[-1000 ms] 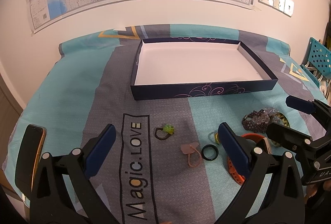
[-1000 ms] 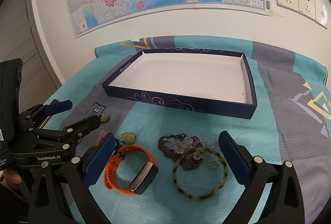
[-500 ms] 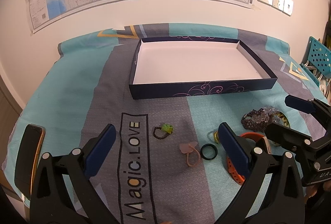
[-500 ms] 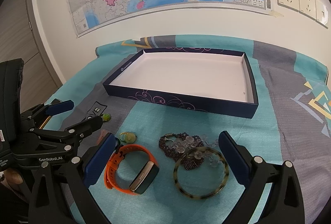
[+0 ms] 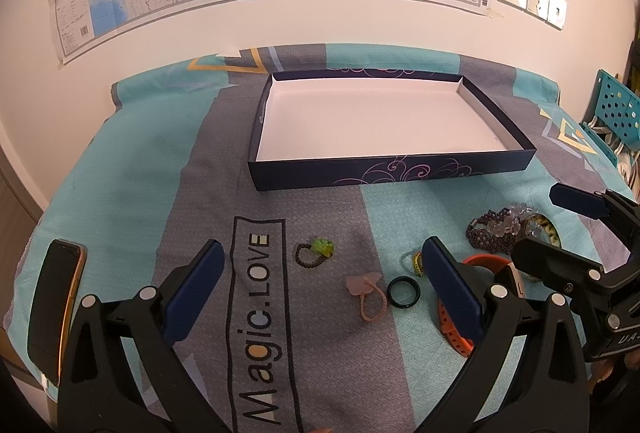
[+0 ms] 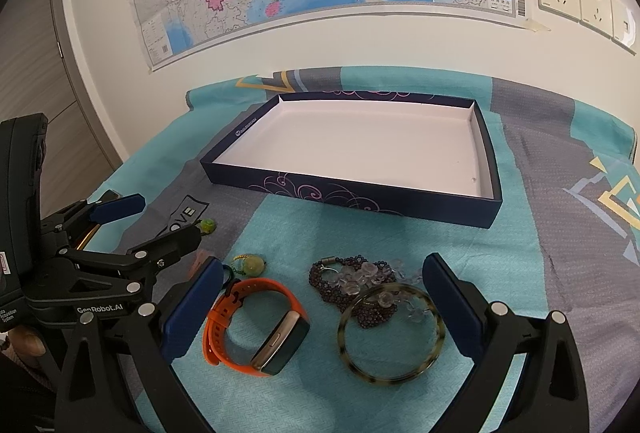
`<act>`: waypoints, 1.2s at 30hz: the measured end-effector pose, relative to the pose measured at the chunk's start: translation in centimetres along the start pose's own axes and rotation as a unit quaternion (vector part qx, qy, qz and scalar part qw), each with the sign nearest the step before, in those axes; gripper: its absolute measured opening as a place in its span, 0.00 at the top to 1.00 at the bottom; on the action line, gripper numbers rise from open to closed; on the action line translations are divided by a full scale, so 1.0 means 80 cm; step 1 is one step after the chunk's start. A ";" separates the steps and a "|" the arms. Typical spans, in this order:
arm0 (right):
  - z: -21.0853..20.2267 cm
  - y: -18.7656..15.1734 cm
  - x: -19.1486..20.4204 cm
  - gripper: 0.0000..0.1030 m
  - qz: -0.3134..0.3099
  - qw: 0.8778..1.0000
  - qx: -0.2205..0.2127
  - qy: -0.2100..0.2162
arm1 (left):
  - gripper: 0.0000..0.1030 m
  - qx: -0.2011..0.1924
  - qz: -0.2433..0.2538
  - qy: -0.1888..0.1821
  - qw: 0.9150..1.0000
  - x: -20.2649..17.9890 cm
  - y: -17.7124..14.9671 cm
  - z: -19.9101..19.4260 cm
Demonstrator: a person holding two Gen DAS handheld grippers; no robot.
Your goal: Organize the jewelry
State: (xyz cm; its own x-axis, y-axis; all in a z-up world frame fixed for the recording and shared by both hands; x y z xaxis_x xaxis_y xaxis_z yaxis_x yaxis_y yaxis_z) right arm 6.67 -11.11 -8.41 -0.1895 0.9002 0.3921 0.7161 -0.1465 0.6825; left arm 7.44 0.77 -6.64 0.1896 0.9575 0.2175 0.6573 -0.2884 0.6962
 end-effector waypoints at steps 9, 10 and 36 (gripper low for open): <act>0.001 0.000 0.001 0.06 0.000 1.000 0.000 0.000 | 0.06 0.001 0.000 -0.001 1.000 -0.005 -0.002 0.002; 0.001 0.000 0.001 0.06 0.000 1.000 0.000 0.000 | 0.06 0.001 0.001 -0.001 1.000 -0.007 -0.003 0.002; -0.004 -0.011 -0.042 0.06 0.019 0.999 0.030 -0.008 | 0.11 -0.004 0.022 -0.065 0.998 -0.019 -0.014 -0.003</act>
State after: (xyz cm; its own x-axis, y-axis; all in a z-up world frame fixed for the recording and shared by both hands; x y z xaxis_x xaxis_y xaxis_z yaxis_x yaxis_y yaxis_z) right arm 6.45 -14.12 -10.08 -0.1506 0.9006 0.4077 0.7619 -0.1571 0.6284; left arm 6.26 -0.38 -7.62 0.3111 0.9373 0.1573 0.6407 -0.3290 0.6938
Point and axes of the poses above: each gripper's, at about its wrist camera, not at the fingertips, and z roughly the way its jaws point, x to its left, y to its top, the point moved 10 cm from there along z, roughly the way its jaws point, and after that the axes turned 15 degrees about z, right-handed, at the moved point
